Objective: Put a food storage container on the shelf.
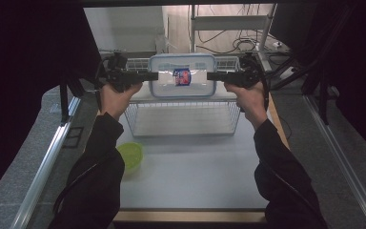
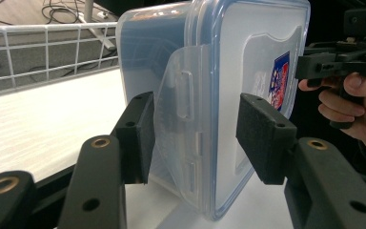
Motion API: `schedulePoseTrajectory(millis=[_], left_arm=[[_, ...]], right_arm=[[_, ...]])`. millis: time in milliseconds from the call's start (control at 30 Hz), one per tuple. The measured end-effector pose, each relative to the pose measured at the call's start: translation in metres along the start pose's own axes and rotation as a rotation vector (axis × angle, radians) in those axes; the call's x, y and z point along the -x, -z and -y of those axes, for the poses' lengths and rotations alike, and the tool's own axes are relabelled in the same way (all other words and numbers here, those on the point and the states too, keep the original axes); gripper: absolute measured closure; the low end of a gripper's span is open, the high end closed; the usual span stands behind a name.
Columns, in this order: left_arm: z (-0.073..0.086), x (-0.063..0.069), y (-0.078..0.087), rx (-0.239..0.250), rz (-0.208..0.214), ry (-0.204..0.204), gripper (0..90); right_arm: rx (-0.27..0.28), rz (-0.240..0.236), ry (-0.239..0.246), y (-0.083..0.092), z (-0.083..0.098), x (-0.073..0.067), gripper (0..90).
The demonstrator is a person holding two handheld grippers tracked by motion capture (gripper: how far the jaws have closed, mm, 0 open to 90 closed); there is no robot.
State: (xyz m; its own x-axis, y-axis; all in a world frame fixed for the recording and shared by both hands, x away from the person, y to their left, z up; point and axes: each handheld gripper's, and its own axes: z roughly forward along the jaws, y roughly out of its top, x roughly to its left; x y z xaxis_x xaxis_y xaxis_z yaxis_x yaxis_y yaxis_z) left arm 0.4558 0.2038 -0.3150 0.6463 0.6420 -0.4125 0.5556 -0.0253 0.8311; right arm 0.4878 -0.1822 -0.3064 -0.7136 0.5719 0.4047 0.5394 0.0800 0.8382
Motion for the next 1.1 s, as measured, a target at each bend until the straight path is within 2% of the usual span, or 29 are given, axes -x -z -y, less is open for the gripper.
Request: schedulePoseTrajectory(millis=[267,467,600,867,900,933,1000,1033,1100], left_arm=[[0.004,0.003,-0.003,0.026,-0.027,-0.034,46.6],[0.004,0.006,-0.006,0.003,-0.079,-0.085,41.8],[0.004,0.004,-0.007,0.005,-0.079,-0.08,40.0],[0.003,0.003,-0.009,-0.008,-0.1,-0.11,35.1],[0.003,0.003,-0.009,-0.006,-0.109,-0.114,34.8],[0.003,0.004,-0.01,-0.008,-0.139,-0.129,32.9],[0.003,0.006,-0.013,-0.043,-0.183,-0.17,32.0],[0.004,0.008,-0.014,-0.018,-0.202,-0.171,29.2],[0.003,0.008,-0.013,-0.024,-0.213,-0.175,32.2]], right_arm=[[0.005,0.018,0.033,-0.001,0.0,0.001,49.2],[-0.022,0.065,0.079,-0.005,0.0,-0.003,48.2],[-0.051,0.118,0.115,-0.01,0.002,-0.006,48.1],[-0.049,0.116,0.092,-0.011,0.005,-0.003,50.3],[-0.049,0.114,0.089,-0.011,0.005,-0.002,50.6],[-0.049,0.112,0.087,-0.011,0.005,-0.002,50.7],[-0.047,0.088,0.07,-0.011,0.005,-0.001,51.5],[-0.043,0.073,0.061,-0.011,0.005,-0.001,53.1],[-0.038,0.066,0.045,-0.011,0.004,-0.001,52.4]])
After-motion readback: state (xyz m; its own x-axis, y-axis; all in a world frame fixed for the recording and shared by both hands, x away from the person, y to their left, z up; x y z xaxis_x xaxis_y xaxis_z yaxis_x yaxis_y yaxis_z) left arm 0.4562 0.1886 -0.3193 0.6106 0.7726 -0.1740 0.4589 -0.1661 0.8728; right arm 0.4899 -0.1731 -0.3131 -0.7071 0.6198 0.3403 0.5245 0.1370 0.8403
